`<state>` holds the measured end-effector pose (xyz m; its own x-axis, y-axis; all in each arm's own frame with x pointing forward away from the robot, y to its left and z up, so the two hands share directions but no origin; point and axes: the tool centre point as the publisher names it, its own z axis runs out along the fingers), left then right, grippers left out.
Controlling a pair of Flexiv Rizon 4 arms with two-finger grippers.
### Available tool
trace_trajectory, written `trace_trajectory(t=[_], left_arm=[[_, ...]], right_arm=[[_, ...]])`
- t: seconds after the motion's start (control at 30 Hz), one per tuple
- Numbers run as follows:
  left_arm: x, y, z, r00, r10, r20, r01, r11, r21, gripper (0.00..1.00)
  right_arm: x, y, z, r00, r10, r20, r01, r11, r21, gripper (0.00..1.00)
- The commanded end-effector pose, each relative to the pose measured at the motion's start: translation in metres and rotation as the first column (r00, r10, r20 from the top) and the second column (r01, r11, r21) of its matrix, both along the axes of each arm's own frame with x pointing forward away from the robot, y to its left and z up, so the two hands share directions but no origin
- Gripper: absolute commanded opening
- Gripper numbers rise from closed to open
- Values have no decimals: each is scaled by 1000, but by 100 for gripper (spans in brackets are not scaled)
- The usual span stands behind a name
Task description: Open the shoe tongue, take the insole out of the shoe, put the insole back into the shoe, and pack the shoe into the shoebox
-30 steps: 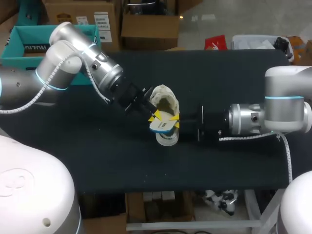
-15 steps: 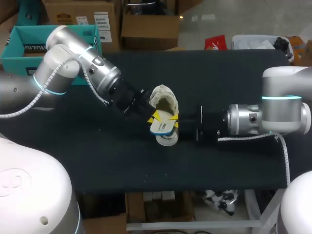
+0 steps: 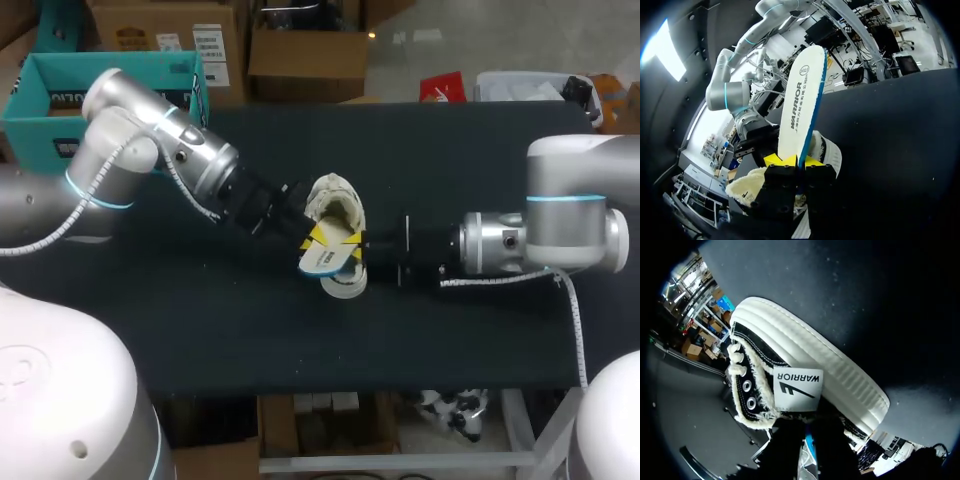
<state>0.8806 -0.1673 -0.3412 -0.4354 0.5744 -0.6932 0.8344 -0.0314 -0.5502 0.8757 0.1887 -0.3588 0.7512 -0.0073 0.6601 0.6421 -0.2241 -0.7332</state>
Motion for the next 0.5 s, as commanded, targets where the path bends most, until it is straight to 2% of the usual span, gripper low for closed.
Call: trace_trajectory(t=[0.03,0.5], left_arm=[[3,-5,-7,1000,4,-1,-4,1000,-10,0],[4,-3,0,1000,15,14,-14,999,-44,0]], right_arm=[[1,1,-1,1000,-10,-1,10,1000,0,0],[1,1,-1,1000,-10,-1,10,1000,0,0]])
